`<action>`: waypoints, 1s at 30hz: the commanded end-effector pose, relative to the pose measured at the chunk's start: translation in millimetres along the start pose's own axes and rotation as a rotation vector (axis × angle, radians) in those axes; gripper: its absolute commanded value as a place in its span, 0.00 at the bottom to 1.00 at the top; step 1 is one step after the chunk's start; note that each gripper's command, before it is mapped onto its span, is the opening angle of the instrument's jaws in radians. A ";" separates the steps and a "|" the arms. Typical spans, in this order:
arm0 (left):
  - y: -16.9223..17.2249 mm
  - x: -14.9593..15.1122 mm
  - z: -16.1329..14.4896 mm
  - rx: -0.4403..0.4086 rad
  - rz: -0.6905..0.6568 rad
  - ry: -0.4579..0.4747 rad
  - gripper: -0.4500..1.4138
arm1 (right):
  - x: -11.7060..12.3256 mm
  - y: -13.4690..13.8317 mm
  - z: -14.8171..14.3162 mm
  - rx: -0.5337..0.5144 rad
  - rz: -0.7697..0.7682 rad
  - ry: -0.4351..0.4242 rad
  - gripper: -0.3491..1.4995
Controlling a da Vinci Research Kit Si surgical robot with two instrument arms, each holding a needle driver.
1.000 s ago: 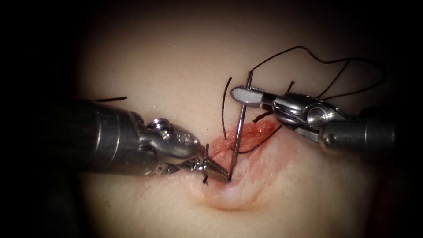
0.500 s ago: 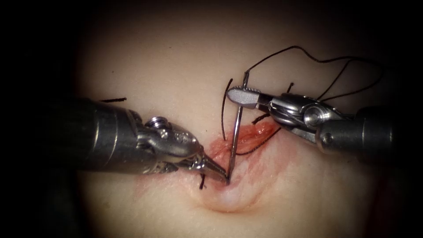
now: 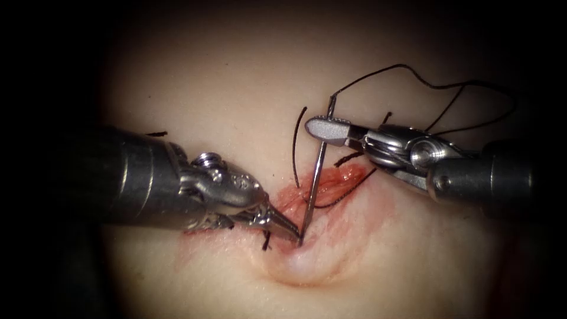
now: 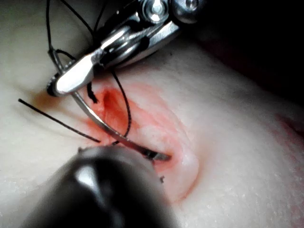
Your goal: Wound Closure
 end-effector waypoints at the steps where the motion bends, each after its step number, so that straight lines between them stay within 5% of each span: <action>1: -0.3 0.1 0.8 0.000 0.000 0.001 0.09 | -0.2 -0.1 0.9 0.006 0.006 -0.004 0.00; 30: -0.2 0.2 0.9 0.001 0.000 0.002 0.07 | -2.0 -2.0 1.3 0.058 0.124 -0.042 0.00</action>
